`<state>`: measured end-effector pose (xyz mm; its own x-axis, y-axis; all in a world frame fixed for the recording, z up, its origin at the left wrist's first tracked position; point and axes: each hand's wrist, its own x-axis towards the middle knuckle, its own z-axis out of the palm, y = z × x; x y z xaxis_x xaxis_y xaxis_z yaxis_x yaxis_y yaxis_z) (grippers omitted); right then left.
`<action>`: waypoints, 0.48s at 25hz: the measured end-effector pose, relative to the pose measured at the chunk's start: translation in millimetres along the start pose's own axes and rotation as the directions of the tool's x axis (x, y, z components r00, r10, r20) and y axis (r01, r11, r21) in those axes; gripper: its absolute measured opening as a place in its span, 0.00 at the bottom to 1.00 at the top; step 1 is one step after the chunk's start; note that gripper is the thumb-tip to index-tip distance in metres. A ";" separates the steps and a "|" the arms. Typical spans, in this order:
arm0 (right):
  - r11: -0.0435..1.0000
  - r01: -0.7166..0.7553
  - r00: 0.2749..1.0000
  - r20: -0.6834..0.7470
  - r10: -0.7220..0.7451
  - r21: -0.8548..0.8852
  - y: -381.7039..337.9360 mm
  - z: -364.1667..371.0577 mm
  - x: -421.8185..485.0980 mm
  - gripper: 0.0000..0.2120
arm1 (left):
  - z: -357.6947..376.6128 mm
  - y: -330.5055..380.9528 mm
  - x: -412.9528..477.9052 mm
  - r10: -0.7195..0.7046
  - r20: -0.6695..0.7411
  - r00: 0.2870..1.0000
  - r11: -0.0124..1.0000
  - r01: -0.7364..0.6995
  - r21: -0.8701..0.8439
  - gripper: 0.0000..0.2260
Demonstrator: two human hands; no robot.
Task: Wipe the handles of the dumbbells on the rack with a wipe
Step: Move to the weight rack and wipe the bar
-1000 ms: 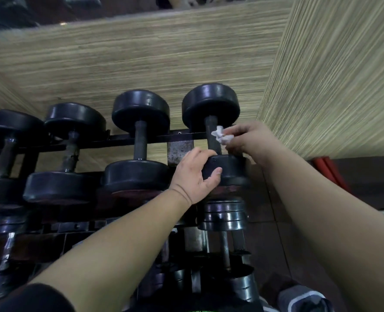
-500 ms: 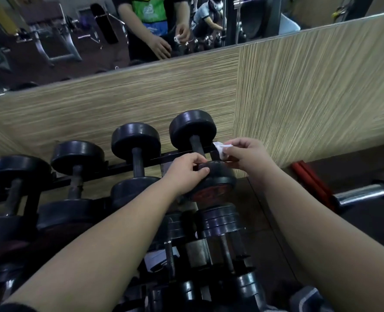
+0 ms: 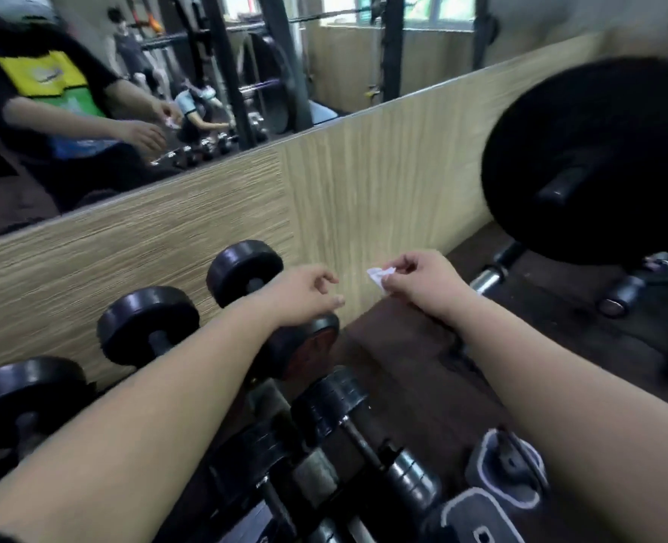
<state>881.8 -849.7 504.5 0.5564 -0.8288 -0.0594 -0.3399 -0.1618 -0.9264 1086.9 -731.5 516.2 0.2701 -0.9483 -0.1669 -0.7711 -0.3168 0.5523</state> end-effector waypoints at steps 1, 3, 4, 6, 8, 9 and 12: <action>1.000 -0.006 0.998 -0.068 0.005 -0.020 0.3 -6.0 -12.5 0.01 | -3.1 9.6 1.2 0.037 0.066 0.997 0.999 -0.037 -0.005 0.20; 0.997 -0.037 0.983 -0.185 0.024 -0.071 -0.4 -15.6 -41.4 0.02 | -3.6 27.8 -0.7 0.134 0.180 0.975 0.989 -0.143 0.038 0.22; 0.995 -0.052 0.971 -0.237 0.029 -0.091 -1.0 -18.3 -58.6 0.03 | -1.5 35.8 -3.2 0.198 0.213 0.957 0.970 -0.223 0.100 0.23; 0.989 -0.089 0.939 -0.342 0.042 -0.121 0.0 -24.0 -92.0 0.05 | 7.1 53.5 -11.0 0.330 0.222 0.918 0.895 -0.379 0.236 0.20; 0.984 -0.128 0.899 -0.432 0.064 -0.121 6.0 -30.6 -131.9 0.03 | 19.4 75.9 -23.9 0.411 0.230 0.882 0.828 -0.467 0.310 0.19; 0.981 -0.164 0.872 -0.481 0.093 -0.107 10.1 -34.7 -156.3 0.02 | 27.5 89.3 -31.8 0.421 0.267 0.867 0.807 -0.492 0.326 0.21; 0.952 -0.276 0.796 -0.587 0.147 -0.135 22.6 -53.4 -225.5 0.03 | 56.2 127.5 -47.9 0.392 0.457 0.798 0.759 -0.562 0.329 0.28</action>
<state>708.1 -695.1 516.7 -0.0521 -0.9980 0.0344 -0.5793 0.0021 -0.8151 943.3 -727.6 548.8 -0.3509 -0.8904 -0.2900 -0.9266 0.2855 0.2447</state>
